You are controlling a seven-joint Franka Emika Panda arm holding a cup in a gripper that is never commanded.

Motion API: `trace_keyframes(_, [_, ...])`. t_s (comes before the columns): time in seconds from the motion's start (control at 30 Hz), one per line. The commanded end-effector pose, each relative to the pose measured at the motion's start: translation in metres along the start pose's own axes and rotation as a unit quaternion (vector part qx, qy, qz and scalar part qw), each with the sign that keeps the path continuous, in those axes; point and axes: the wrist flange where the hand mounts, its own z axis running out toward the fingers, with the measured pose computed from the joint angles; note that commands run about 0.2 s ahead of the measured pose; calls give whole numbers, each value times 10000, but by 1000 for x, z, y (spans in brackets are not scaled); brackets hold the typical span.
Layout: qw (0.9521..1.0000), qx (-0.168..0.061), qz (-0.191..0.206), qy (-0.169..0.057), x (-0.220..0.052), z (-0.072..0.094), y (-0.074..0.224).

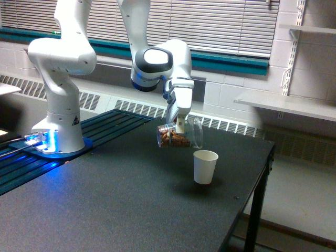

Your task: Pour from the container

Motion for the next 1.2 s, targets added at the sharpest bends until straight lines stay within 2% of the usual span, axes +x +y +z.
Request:
trace_keyframes(0.03, [9998,-23,-185,-69,3,1,-3])
trace_keyframes(0.37, [9993,-49,-354,-113,3,2,-9])
trace_keyframes(0.6, [9994,-112,-329,-92,12,2,-6])
trace_keyframes(1.2, [9989,-100,-445,-122,14,2,-14])
